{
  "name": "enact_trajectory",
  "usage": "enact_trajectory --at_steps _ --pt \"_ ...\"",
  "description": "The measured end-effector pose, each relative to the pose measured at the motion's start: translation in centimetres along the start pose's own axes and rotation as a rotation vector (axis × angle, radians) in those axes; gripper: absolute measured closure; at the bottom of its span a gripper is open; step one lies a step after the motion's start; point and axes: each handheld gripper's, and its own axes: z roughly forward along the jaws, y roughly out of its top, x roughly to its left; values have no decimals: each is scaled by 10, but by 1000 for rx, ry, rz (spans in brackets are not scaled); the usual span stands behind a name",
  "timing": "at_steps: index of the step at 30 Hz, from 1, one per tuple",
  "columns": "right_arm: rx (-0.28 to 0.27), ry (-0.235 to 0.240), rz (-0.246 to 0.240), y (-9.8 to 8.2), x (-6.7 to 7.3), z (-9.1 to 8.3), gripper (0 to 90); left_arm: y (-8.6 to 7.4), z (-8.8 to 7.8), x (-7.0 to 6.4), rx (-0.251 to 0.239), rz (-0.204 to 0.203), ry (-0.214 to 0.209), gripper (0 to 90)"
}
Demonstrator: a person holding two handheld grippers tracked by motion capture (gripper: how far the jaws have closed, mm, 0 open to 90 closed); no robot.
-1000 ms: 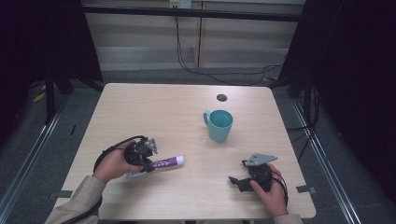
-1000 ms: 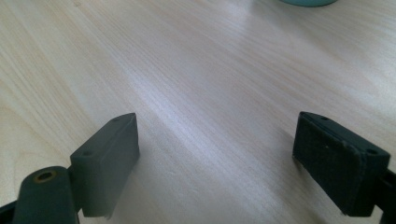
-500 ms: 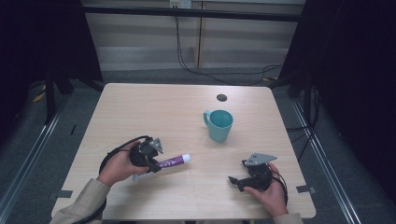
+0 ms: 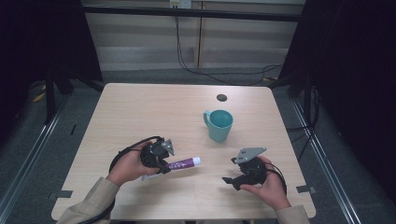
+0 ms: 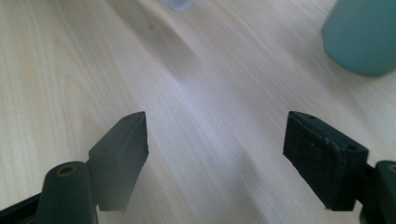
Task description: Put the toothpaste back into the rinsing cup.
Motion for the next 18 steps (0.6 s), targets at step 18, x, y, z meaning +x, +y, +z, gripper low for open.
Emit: enact_trajectory --at_steps 18 --pt "111 118 -183 62 9 9 256 29 4 -13 12 73 -11 757"
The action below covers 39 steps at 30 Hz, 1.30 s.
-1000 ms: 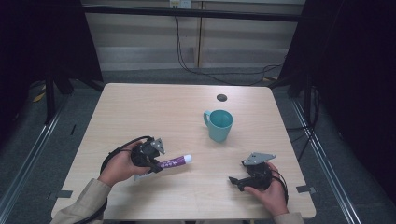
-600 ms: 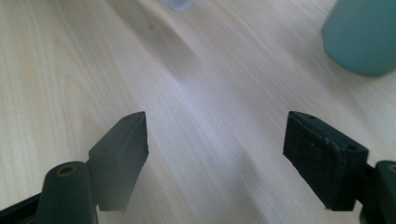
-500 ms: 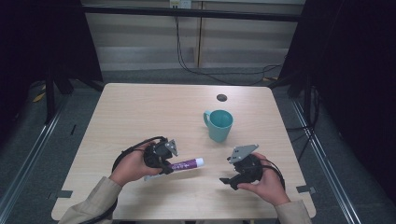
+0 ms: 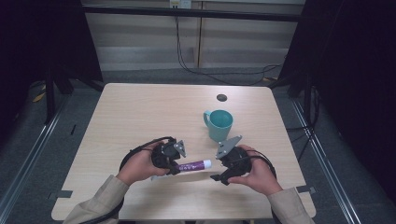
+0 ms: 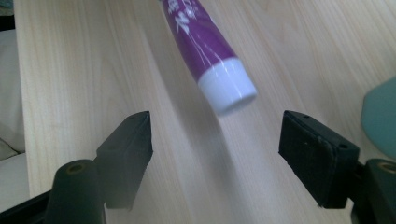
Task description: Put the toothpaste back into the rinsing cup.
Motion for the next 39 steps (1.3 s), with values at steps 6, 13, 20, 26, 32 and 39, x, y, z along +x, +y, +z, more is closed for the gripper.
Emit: enact_trajectory --at_steps 6,13,20,26,32,39 --pt "-3 31 -16 11 1 3 303 6 2 -2 -6 16 0 757" --pt "12 40 -46 17 -1 12 328 16 0 -9 -19 41 -23 757" --pt "23 67 -67 15 -1 21 452 22 -2 -11 -57 42 -40 756" --pt "58 66 -97 13 3 21 605 24 2 -10 -57 57 -56 743" --pt "49 47 -75 10 4 15 620 19 0 -4 -149 17 -49 590" --pt "20 4 -33 -3 -2 1 620 12 -8 3 -193 -29 -22 419"
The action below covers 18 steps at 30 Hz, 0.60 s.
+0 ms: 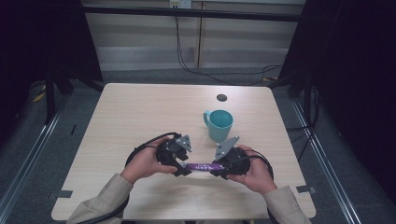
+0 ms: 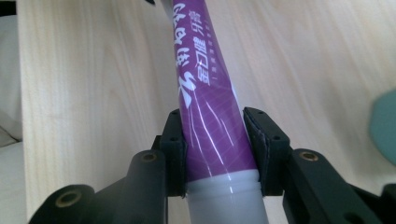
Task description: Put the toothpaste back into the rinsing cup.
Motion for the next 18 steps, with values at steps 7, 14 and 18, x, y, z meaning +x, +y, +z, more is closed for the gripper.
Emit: enact_trajectory --at_steps 7,14,18 --pt "-17 -36 30 -12 -5 -14 621 -8 -7 7 -24 -58 5 384" --pt "-37 -65 64 -19 -9 -26 621 -20 -12 14 -44 -116 13 364" --pt "-45 -86 74 -21 -11 -32 621 -27 -11 17 -36 -147 15 367"
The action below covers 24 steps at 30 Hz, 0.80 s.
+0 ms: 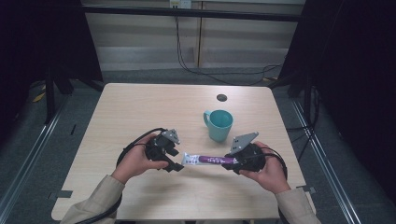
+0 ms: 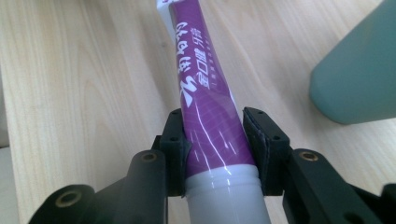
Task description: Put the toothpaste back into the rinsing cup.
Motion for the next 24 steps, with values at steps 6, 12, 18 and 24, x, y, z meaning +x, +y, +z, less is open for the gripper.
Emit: enact_trajectory --at_steps 6,12,18,24 --pt "-19 -11 12 0 -3 -3 621 -8 7 0 5 -26 -26 375" --pt "-57 -24 17 8 -3 -7 621 -13 20 -1 2 -49 -51 377" --pt "-84 -21 15 17 -2 -3 620 -10 23 -2 -15 -59 -56 393" --pt "-114 -13 28 20 -2 0 620 -14 18 3 -47 -86 -62 407"
